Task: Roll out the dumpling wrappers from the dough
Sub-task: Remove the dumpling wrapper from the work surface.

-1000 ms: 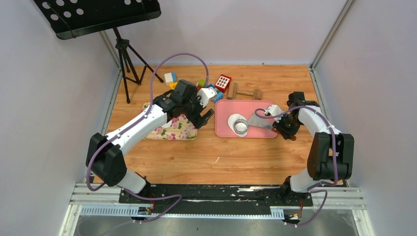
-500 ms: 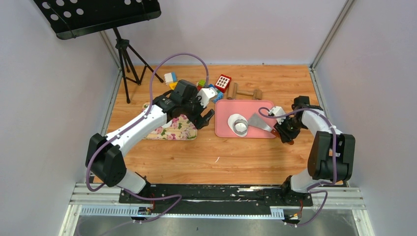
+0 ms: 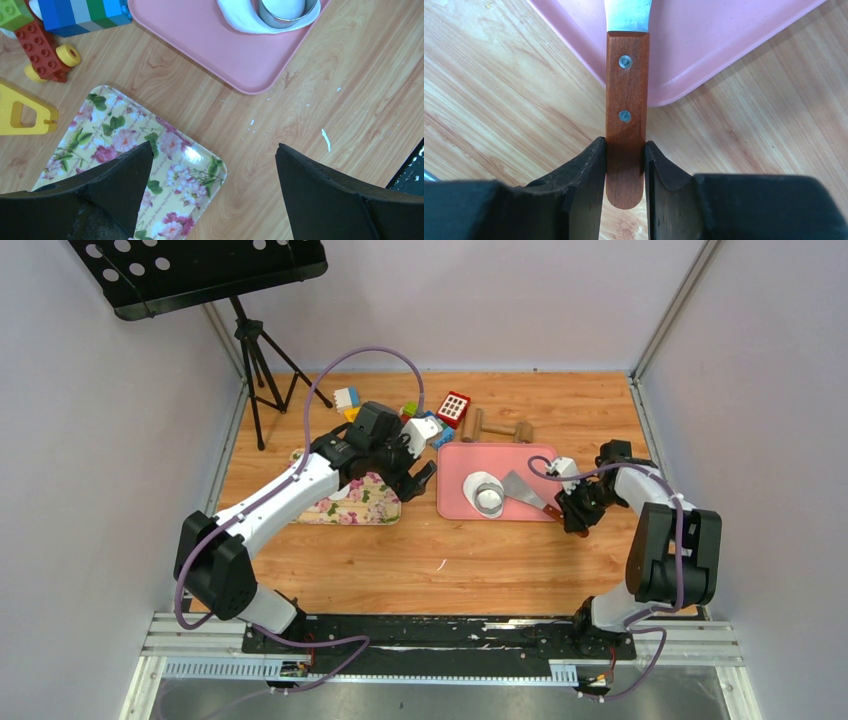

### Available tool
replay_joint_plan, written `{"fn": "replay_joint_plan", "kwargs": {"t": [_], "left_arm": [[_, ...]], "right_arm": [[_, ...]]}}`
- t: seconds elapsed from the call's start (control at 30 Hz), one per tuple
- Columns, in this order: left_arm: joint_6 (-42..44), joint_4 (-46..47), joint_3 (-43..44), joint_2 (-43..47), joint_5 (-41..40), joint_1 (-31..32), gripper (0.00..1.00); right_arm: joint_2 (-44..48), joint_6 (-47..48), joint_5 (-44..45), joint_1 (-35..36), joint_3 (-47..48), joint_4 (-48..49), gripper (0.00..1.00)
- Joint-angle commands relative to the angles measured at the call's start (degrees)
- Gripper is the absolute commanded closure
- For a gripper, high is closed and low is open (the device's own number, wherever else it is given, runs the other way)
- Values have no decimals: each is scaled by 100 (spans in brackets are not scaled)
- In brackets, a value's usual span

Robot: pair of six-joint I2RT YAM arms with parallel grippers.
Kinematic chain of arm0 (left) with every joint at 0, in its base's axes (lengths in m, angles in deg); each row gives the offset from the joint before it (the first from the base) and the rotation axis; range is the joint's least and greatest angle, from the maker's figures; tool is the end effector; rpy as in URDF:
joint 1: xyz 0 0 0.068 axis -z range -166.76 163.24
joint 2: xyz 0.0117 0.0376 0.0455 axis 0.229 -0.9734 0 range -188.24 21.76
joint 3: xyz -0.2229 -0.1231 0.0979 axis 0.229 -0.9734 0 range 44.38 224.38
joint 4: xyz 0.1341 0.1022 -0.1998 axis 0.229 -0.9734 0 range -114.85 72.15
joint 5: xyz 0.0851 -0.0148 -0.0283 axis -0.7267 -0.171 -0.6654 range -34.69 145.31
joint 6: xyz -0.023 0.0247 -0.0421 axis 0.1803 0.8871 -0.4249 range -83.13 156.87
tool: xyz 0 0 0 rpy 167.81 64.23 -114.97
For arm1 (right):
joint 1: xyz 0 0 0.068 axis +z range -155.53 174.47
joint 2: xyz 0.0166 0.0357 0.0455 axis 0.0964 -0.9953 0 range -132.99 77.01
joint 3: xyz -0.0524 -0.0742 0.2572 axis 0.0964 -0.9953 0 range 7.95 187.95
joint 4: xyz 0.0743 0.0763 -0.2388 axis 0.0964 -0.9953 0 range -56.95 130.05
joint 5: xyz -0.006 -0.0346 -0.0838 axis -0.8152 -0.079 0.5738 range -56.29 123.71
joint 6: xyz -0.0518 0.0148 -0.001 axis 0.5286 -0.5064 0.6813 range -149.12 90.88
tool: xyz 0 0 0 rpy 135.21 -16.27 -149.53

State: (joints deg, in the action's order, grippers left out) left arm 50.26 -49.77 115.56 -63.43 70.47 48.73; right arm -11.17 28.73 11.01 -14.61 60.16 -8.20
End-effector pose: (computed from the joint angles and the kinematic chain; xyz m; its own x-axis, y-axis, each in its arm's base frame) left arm 0.2596 -0.1966 0.2975 -0.4051 0.5633 -0.7201 0.8246 0.5653 -0.0217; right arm 0.2548 -0.0268 0.1757 -0.6137 -0.6929 -0.3786 -0.7747 0.6210 0.1192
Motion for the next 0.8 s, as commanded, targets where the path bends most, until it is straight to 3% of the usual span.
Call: {"fn": "replay_joint_plan", "kwargs": {"t": [0.0,0.77], "left_arm": [[-13,157,-13,143,93,-4,0],[14,151,-25,160,24,-12,0]], "right_arm": [[-159,25,-456,-4,-15,107,100],[-648,600,-914,-58,642,-634,100]]}}
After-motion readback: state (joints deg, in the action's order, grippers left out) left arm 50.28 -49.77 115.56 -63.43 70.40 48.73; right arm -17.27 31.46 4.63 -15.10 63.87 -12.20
